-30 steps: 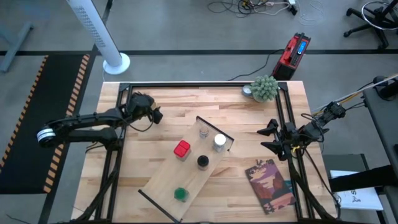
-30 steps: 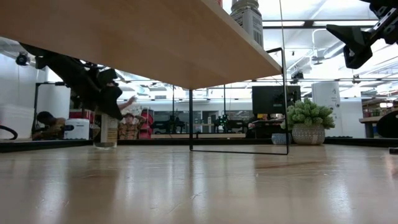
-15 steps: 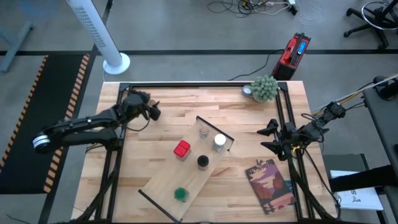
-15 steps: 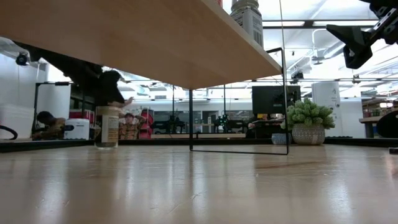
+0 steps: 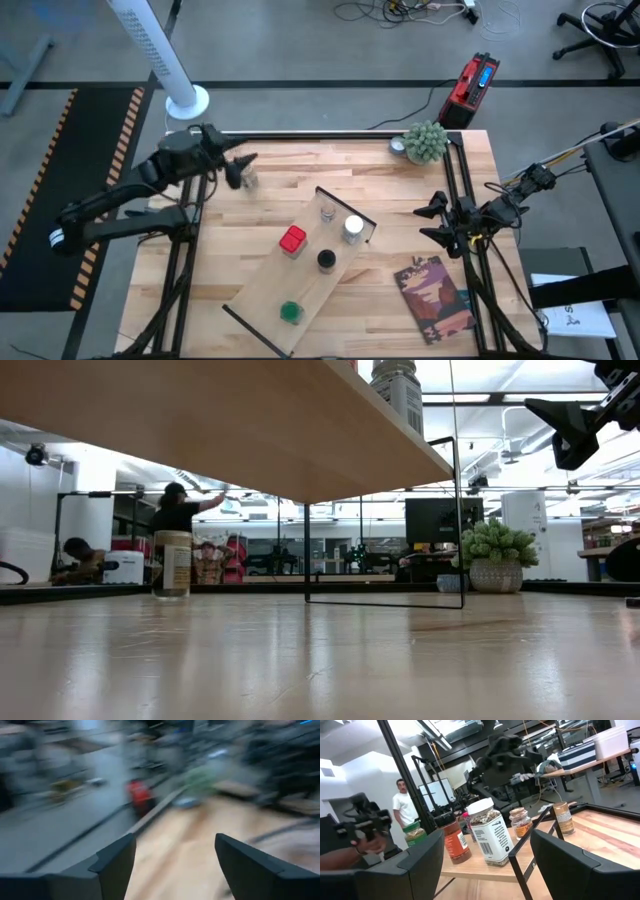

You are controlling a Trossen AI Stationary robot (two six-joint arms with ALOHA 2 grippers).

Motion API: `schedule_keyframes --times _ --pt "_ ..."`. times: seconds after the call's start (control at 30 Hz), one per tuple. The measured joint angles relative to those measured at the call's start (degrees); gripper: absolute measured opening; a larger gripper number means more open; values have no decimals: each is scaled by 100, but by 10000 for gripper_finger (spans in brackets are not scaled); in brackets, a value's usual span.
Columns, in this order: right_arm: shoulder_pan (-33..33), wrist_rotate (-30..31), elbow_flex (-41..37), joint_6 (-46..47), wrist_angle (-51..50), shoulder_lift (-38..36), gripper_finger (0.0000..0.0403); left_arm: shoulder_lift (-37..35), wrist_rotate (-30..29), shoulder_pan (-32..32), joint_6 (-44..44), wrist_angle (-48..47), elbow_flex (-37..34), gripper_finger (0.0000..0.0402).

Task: Shelf spices
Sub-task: Remove the green seasoning bottle from the shelf

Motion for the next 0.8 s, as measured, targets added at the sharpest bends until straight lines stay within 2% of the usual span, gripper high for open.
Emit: schedule_keyframes --times 0.1,0.43,0.57,0.8 --pt "0 -1 0 -65 -1 0 272 -177 396 -414 -338 -28 141 247" --pt "0 50 0 -366 134 0 272 -406 419 -2542 -1132 44 171 221" --pt "0 41 0 -388 202 0 272 -154 387 -3423 -1242 44 171 219" --pt "0 -6 0 -226 167 0 272 669 -245 -5100 -1706 133 162 219"
